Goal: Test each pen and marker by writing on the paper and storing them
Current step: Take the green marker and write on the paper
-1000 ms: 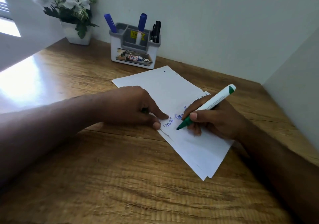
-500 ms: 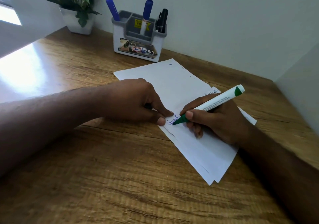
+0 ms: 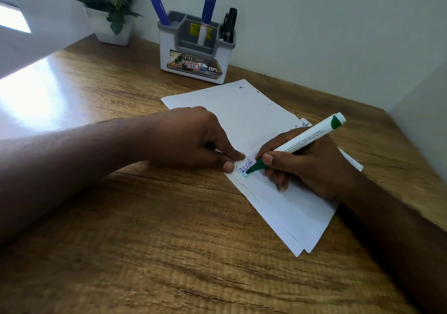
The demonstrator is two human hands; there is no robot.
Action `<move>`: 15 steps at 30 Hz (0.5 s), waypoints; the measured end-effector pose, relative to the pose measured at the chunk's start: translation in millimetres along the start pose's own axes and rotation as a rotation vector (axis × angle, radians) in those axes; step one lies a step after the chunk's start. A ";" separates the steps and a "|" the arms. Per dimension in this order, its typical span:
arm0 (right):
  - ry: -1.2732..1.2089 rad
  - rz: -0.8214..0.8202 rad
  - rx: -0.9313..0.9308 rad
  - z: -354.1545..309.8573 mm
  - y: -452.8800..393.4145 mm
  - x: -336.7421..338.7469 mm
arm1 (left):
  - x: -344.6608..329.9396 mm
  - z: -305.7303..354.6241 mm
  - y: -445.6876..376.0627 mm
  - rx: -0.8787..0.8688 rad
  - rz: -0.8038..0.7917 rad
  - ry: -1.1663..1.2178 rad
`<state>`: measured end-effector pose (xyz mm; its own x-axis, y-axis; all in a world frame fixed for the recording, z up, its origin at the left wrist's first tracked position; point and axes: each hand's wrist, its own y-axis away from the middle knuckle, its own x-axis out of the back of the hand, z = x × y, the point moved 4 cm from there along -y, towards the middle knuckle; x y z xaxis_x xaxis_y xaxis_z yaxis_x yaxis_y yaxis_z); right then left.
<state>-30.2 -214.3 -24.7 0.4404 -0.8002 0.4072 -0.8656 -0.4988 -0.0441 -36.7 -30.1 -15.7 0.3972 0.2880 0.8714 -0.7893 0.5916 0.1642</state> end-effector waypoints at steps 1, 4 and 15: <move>0.008 -0.007 0.007 -0.3 0.0 -0.8 | 0.4 -0.2 0.2 0.004 0.003 -0.001; 0.022 0.000 0.016 -0.5 -0.2 -0.8 | 0.1 -0.1 -1.2 0.002 -0.007 -0.007; -0.084 0.083 0.031 3.4 -2.1 4.6 | -0.2 -0.1 -2.6 -0.011 -0.009 -0.002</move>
<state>-25.6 -218.1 -25.8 0.3872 -0.8633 0.3236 -0.8927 -0.4389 -0.1028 -34.7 -31.5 -16.3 0.4031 0.2810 0.8710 -0.7804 0.6026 0.1667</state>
